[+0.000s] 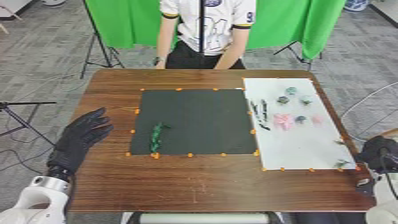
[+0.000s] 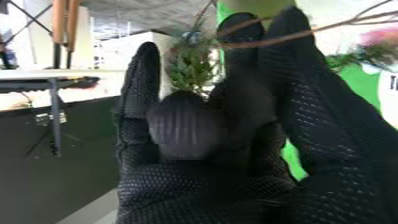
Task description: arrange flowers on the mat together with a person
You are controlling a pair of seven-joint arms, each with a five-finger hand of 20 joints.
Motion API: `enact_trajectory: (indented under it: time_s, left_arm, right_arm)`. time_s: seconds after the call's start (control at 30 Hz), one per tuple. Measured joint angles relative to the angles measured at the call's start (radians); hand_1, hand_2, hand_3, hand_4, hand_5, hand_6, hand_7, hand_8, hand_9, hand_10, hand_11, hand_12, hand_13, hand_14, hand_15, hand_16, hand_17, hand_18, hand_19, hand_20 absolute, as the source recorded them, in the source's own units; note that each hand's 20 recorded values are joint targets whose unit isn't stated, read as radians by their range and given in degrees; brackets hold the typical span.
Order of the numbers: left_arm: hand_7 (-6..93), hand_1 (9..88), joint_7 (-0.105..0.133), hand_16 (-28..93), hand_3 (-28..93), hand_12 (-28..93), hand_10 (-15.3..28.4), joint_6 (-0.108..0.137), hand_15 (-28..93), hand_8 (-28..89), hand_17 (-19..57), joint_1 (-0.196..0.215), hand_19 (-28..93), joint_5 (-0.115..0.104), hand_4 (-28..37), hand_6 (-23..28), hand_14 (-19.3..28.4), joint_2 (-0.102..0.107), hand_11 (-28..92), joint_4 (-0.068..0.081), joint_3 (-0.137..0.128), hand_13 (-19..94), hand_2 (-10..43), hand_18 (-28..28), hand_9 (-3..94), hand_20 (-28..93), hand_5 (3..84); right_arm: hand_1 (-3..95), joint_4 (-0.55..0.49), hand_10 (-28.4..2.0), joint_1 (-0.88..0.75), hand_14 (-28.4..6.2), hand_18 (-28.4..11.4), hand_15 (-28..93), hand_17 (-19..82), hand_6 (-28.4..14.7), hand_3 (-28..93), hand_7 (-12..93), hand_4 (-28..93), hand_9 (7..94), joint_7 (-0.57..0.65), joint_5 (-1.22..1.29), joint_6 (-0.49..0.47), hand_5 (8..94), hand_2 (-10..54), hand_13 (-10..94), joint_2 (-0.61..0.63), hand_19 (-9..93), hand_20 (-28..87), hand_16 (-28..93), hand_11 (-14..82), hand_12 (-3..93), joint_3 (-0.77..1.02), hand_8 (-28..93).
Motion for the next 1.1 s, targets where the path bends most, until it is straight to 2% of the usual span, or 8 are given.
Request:
enact_trajectory:
  time_s: [0.27, 0.5, 0.67, 0.9, 1.1]
  left_arm:
    - [23.8, 26.7, 0.0, -2, 69, 18, 11.5, 0.004, 40, -12, -6.2, 0.004, 50, -0.001, -24.6, 2.8, 14.0, 0.0, 28, -0.001, -0.001, 27, -3.1, 20.2, 29.3, 10, 32.6]
    - [23.8, 26.7, -0.004, -2, 69, 17, 11.5, 0.003, 40, -12, -6.2, 0.004, 50, 0.0, -24.5, 2.8, 14.0, -0.001, 28, -0.001, -0.001, 27, -3.0, 20.3, 29.3, 10, 32.6]
    - [23.7, 26.7, -0.01, -2, 69, 17, 11.5, 0.002, 40, -12, -6.2, 0.002, 50, 0.0, -24.5, 2.9, 14.1, -0.001, 28, 0.0, 0.001, 27, -3.0, 20.3, 29.3, 10, 32.6]
    - [23.8, 26.6, -0.021, -2, 69, 18, 11.5, 0.002, 40, -12, -6.2, 0.002, 50, 0.001, -24.6, 2.9, 14.1, -0.004, 28, 0.0, 0.002, 27, -3.0, 20.2, 29.4, 10, 32.6]
    - [23.8, 26.7, -0.03, -2, 69, 18, 11.5, 0.001, 40, -12, -6.2, -0.003, 50, 0.001, -24.6, 2.8, 14.1, -0.009, 28, 0.003, 0.005, 27, -3.0, 20.2, 29.4, 10, 32.6]
  right_arm:
    - [42.5, -0.083, -7.1, 0.038, -7.0, -13.8, 82, 32, 0.9, 82, 56, -28, 85.1, -0.036, 0.01, 0.031, 77.3, -9.5, 80, 0.009, 69, 37, 28, 69.0, 33.3, -0.037, 13]
    - [41.6, -0.133, -7.1, 0.272, -7.1, -14.0, 83, 32, 0.8, 82, 56, -28, 84.9, -0.162, 0.073, 0.022, 77.5, -9.5, 80, 0.022, 69, 37, 27, 69.7, 33.0, -0.276, 13]
    - [41.8, -0.123, -7.1, 0.456, -7.2, -14.0, 83, 31, 0.9, 81, 56, -28, 84.9, -0.255, 0.084, -0.031, 77.5, -9.5, 80, 0.004, 69, 36, 27, 69.8, 32.8, -0.468, 13]
    - [41.8, -0.038, -7.2, 0.655, -7.3, -14.3, 83, 31, 0.5, 81, 55, -28, 84.7, -0.246, 0.059, -0.141, 77.9, -9.5, 80, -0.104, 69, 36, 27, 69.6, 32.8, -0.69, 12]
    - [42.0, 0.045, -7.4, 0.77, -7.5, -14.9, 83, 31, 0.4, 81, 54, -28, 84.7, -0.117, -0.058, -0.152, 78.3, -9.5, 80, -0.213, 70, 36, 27, 69.3, 32.8, -0.857, 12]
